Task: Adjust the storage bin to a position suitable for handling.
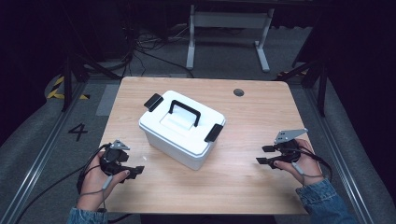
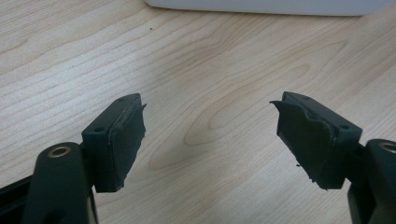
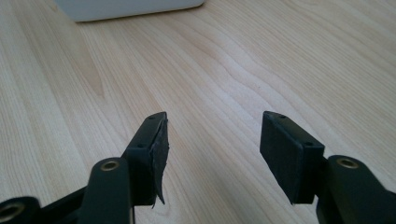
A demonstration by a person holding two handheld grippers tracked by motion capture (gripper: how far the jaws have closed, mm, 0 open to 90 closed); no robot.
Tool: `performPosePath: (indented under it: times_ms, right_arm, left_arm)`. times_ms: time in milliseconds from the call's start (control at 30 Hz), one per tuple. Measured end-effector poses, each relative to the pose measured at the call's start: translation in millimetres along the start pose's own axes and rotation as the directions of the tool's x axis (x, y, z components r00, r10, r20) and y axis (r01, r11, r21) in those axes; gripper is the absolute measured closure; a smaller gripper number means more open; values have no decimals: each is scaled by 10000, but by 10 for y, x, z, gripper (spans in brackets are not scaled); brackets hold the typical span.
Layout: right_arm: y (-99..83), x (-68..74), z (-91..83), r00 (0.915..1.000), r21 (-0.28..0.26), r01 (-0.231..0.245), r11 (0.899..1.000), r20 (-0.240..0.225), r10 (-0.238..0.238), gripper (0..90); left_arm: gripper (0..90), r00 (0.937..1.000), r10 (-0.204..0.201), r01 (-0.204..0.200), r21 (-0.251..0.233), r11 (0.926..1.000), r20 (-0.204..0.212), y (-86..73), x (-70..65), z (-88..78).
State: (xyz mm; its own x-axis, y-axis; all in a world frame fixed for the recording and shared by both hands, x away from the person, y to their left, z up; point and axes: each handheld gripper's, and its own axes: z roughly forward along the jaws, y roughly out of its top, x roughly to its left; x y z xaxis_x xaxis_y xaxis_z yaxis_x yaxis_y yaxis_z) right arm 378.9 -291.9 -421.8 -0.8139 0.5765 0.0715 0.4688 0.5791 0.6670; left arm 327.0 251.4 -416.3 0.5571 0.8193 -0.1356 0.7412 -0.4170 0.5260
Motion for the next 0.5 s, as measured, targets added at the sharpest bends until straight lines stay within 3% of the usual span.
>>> performPosePath:
  times_ms: [500]
  right_arm:
    - [395, 104, -173, 9992, -324, 358, 9988, -174, -364, 455]
  left_arm:
    - [243, 9999, -100, 100, -11, 9999, 58, -13, 19, -53]
